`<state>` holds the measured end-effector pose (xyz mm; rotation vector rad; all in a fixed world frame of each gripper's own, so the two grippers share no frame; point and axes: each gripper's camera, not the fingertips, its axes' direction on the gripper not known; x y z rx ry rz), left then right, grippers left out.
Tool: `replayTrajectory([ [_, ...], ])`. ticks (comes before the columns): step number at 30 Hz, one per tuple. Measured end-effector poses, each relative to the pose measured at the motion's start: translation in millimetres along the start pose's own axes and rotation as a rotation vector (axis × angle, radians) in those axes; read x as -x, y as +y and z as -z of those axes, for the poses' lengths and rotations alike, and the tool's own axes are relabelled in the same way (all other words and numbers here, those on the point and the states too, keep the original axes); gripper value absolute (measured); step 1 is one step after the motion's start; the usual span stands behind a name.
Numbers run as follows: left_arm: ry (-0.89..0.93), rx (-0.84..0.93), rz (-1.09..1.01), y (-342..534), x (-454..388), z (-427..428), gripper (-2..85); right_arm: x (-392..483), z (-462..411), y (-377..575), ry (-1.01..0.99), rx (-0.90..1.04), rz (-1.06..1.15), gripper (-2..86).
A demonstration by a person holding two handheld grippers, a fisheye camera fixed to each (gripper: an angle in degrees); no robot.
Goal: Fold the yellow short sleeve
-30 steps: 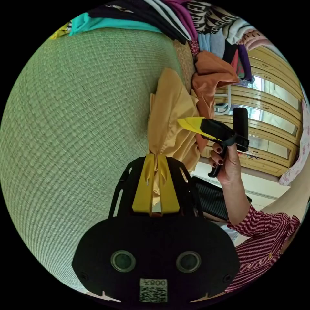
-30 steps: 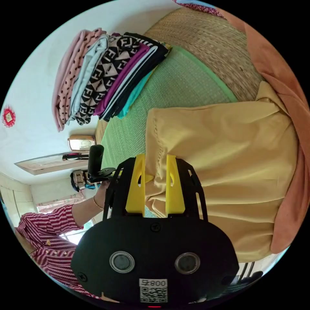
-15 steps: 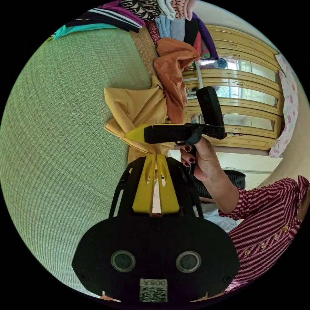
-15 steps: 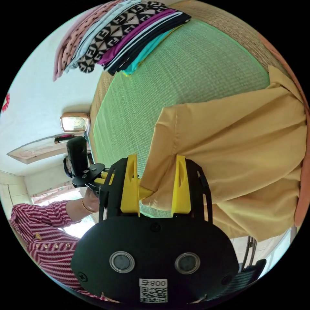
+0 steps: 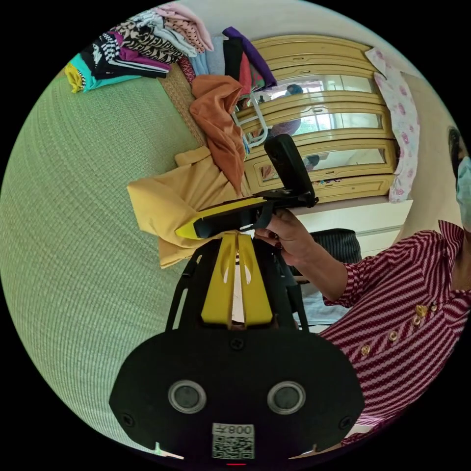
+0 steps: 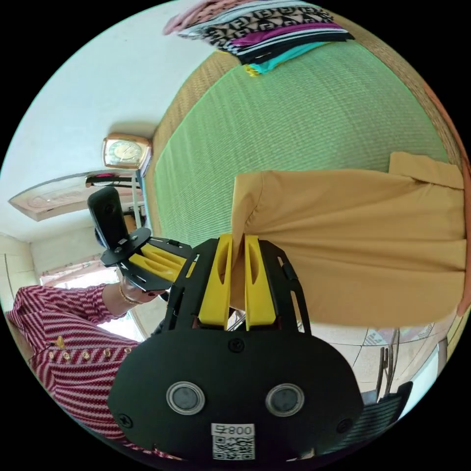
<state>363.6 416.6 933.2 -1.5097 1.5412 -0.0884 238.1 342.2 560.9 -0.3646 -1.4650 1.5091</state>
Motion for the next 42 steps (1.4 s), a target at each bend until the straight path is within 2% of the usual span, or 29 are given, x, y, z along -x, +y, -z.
replayTrajectory([
  [6, 0.0, -0.108, -0.046, 106.9, 4.3, 42.5, 0.3, 56.8, -42.4, 39.1, -0.125, -0.007, 0.136, 4.0],
  [12, -0.047, -0.225, -0.125, 209.2, 13.6, 55.2, 0.4, 92.7, -79.0, 78.0, -0.118, -0.015, 0.287, 7.4],
  [17, -0.132, -0.285, -0.206, 290.5, 9.7, 35.4, 0.4, 95.2, -105.1, 123.5, -0.098, -0.005, 0.365, 9.3],
  [21, -0.201, -0.312, -0.274, 353.4, -25.7, 0.1, 0.3, 101.8, -116.3, 191.3, -0.08, 0.022, 0.419, 8.7],
  [25, -0.281, -0.214, -0.362, 396.7, -79.1, -44.2, 0.3, 110.3, -107.7, 271.7, -0.032, 0.029, 0.42, 5.5],
  [27, -0.288, -0.163, -0.406, 408.9, -92.0, -59.8, 0.4, 109.1, -101.0, 317.2, -0.019, 0.016, 0.438, 3.0],
  [30, -0.196, -0.121, -0.444, 427.5, -100.8, -67.9, 0.5, 94.6, -94.2, 364.0, -0.098, 0.021, 0.427, 1.6],
  [33, -0.062, -0.191, -0.457, 444.4, -95.2, -50.7, 0.6, 70.8, -83.2, 403.7, -0.193, 0.024, 0.408, 1.1],
  [35, -0.069, -0.228, -0.412, 444.1, -82.0, -39.5, 0.8, 53.5, -78.7, 423.4, -0.242, 0.028, 0.391, 0.9],
  [38, -0.101, -0.225, -0.342, 418.9, -48.6, -41.0, 1.7, 26.0, -77.0, 449.1, -0.378, 0.041, 0.354, 0.8],
  [42, -0.068, -0.097, -0.259, 340.2, 3.2, -84.7, 6.9, 22.1, -80.9, 472.1, -0.509, 0.092, 0.374, 0.8],
])
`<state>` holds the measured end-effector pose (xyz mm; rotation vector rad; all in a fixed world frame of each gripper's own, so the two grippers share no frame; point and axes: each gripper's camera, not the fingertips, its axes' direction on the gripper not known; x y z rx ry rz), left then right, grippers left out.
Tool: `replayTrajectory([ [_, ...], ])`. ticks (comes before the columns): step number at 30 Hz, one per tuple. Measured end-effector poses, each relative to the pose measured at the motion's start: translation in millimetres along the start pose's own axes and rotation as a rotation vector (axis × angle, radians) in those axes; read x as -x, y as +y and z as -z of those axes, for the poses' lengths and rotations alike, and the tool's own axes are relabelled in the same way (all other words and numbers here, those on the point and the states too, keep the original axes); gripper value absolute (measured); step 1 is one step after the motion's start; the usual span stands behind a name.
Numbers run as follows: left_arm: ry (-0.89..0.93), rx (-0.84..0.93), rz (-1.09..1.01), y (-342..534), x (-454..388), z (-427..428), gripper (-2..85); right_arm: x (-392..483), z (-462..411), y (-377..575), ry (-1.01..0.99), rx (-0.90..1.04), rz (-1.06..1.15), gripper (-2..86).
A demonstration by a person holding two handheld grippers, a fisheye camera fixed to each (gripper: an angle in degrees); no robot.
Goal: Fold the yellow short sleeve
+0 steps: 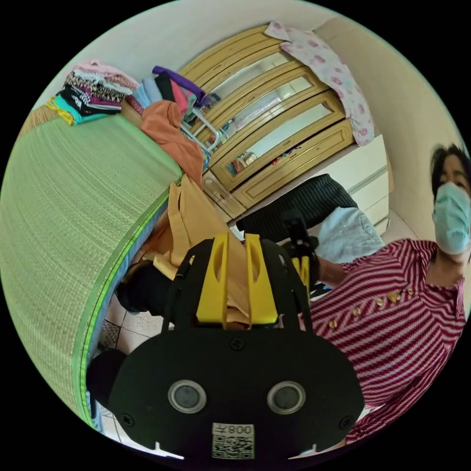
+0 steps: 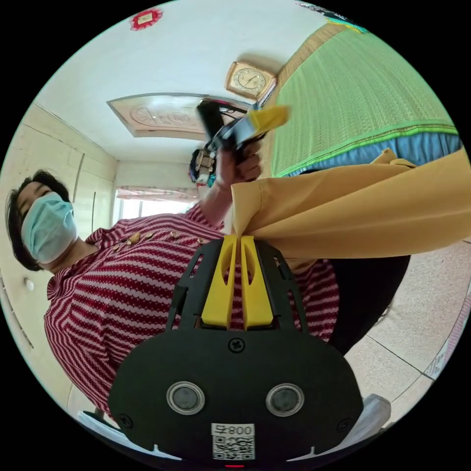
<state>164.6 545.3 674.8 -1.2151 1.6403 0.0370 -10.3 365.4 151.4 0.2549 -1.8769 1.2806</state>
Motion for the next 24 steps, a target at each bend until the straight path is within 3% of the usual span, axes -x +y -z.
replayTrajectory([
  [6, -0.061, 0.316, 0.179, -71.3, 82.4, -115.7, 10.3, 6.8, -12.1, 5.2, -0.08, 0.071, 0.032, 0.8],
  [13, -0.058, 0.569, 0.334, -79.5, 128.5, -191.7, 9.0, 4.1, -3.4, 3.5, -0.167, 0.057, 0.042, 0.8],
  [17, -0.034, 0.59, 0.359, -78.6, 139.0, -193.7, 4.3, 2.9, 0.6, -4.0, -0.191, 0.055, 0.042, 0.9],
  [24, 0.098, 0.376, 0.424, -81.4, 153.9, -144.1, 0.7, 11.3, -12.6, -20.6, -0.214, 0.055, 0.057, 0.8],
])
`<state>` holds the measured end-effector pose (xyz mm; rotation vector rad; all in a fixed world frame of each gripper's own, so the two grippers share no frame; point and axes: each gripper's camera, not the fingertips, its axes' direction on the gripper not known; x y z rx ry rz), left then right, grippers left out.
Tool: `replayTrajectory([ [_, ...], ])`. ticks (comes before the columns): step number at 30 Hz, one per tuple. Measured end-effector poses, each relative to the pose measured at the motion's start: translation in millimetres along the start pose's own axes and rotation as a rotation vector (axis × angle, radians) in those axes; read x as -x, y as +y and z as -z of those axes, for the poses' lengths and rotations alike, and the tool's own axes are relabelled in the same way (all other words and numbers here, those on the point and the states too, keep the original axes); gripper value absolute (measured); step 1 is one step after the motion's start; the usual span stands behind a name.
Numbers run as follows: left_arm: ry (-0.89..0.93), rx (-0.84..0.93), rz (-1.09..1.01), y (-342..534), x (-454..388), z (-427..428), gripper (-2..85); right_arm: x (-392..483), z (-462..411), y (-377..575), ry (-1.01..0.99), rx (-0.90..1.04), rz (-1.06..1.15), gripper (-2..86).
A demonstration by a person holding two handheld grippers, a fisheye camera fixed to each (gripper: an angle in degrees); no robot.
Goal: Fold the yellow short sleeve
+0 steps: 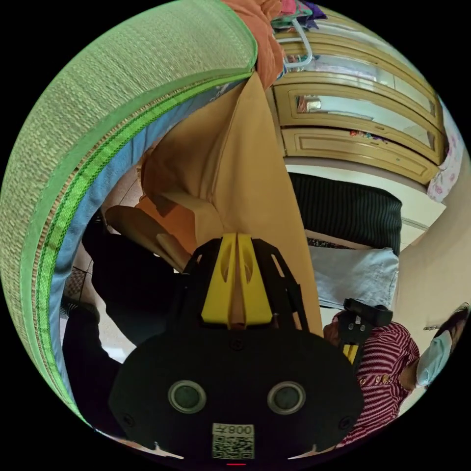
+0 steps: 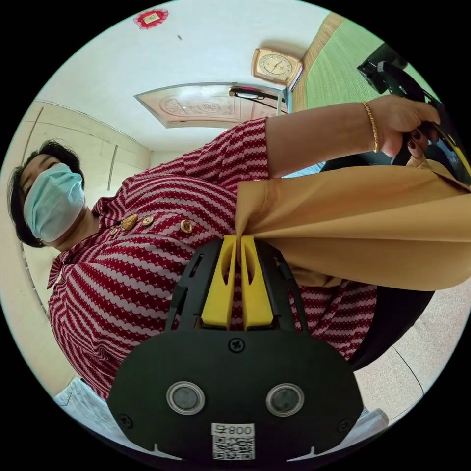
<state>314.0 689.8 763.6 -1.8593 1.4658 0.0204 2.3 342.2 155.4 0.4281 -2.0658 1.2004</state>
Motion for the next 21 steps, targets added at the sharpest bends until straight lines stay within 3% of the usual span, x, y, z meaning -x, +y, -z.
replayTrajectory([
  [4, 0.073, -0.144, -0.028, 13.1, -4.0, 45.6, 1.0, 7.1, -11.4, -8.6, 0.01, -0.004, 0.009, 0.8],
  [8, -0.015, -0.153, -0.015, 29.0, 0.0, 68.7, 2.8, 17.2, -22.0, -16.0, -0.008, -0.038, 0.018, 0.8],
  [13, 0.043, -0.18, 0.022, 60.9, 21.0, 80.2, 6.7, 47.0, -14.3, -13.8, -0.045, -0.181, 0.09, 0.8],
  [21, 0.129, -0.236, -0.018, 100.4, 27.4, 95.4, 7.4, 182.6, 4.2, -1.5, 0.15, -0.441, 0.354, 0.7],
])
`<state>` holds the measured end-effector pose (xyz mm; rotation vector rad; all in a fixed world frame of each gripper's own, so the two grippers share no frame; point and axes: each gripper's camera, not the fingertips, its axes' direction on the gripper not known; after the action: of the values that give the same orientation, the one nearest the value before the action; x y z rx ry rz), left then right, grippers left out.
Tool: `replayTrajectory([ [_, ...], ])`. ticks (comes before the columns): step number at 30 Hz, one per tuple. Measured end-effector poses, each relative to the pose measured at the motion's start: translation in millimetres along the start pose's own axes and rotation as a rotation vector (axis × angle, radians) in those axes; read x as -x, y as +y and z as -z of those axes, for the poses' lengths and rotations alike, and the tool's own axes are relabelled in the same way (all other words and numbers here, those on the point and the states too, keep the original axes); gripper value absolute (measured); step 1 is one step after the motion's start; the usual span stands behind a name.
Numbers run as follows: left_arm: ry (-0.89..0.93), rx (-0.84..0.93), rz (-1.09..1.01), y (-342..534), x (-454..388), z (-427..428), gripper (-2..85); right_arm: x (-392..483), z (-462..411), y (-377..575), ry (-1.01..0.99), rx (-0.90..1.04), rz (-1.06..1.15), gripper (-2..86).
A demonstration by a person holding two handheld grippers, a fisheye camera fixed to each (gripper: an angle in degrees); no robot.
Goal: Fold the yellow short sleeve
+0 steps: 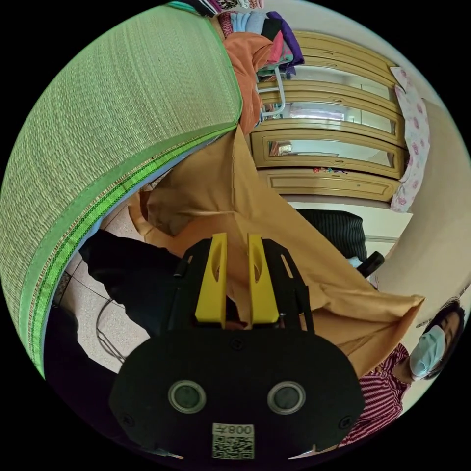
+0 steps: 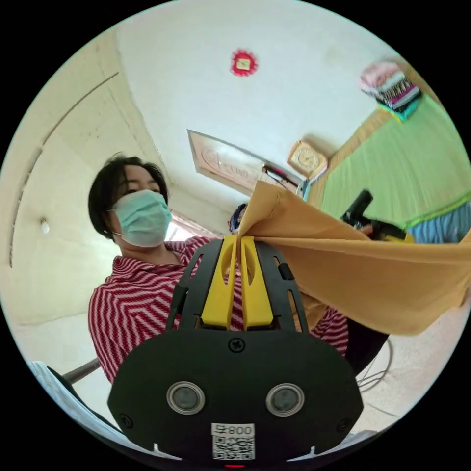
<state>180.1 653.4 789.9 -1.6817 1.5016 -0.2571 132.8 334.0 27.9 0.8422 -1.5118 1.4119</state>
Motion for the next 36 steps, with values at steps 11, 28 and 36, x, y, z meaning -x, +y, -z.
replayTrajectory([
  [11, 0.108, -0.112, -0.096, 72.5, -10.7, 40.7, 7.5, 190.5, -49.1, -64.4, 0.139, -0.091, 0.453, 0.5],
  [28, -0.112, -0.129, -0.39, 227.2, -55.0, 62.1, 12.6, 281.1, -198.3, -112.4, 0.165, -0.082, 0.669, 0.4],
  [36, -0.232, -0.04, -0.51, 231.7, -100.3, 17.9, 12.3, 289.5, -255.1, -127.5, 0.172, -0.051, 0.678, 0.5],
])
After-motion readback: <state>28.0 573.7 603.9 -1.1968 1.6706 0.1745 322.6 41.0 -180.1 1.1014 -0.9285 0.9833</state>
